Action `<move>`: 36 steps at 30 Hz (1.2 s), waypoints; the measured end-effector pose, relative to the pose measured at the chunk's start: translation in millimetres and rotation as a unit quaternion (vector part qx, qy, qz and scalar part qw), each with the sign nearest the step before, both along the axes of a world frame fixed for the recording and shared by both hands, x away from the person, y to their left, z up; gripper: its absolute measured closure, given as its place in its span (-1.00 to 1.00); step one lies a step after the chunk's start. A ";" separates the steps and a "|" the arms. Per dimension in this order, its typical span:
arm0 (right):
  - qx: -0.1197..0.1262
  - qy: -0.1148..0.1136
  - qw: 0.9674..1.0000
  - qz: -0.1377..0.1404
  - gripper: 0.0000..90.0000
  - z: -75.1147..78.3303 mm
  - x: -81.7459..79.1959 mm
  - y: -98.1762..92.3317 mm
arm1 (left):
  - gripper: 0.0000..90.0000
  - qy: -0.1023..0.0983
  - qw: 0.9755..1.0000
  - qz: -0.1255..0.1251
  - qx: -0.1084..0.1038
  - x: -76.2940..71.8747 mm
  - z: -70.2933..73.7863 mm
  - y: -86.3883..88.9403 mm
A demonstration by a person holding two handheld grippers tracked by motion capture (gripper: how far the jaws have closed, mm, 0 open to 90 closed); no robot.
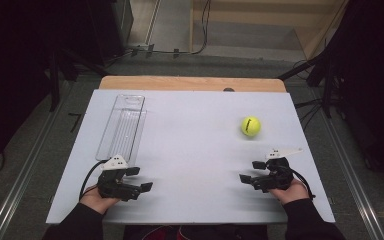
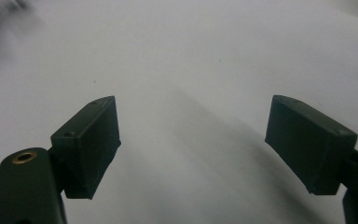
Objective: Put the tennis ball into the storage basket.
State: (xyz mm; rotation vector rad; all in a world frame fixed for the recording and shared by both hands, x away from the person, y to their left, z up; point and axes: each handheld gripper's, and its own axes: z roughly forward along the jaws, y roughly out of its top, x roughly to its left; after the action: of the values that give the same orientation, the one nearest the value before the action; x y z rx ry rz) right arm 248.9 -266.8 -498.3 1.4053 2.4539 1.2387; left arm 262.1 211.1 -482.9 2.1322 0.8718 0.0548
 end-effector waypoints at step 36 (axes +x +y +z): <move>-0.021 -0.026 0.997 -0.075 -0.66 5.4 12.5 -15.7 | -0.53 0.000 1.000 0.002 -0.002 1.4 0.2 0.1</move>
State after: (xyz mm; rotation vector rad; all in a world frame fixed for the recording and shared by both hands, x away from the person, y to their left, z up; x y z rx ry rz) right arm 261.4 -282.5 -492.9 1.4956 2.2802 1.1702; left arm 263.5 211.2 -482.7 2.1264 0.8758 0.0537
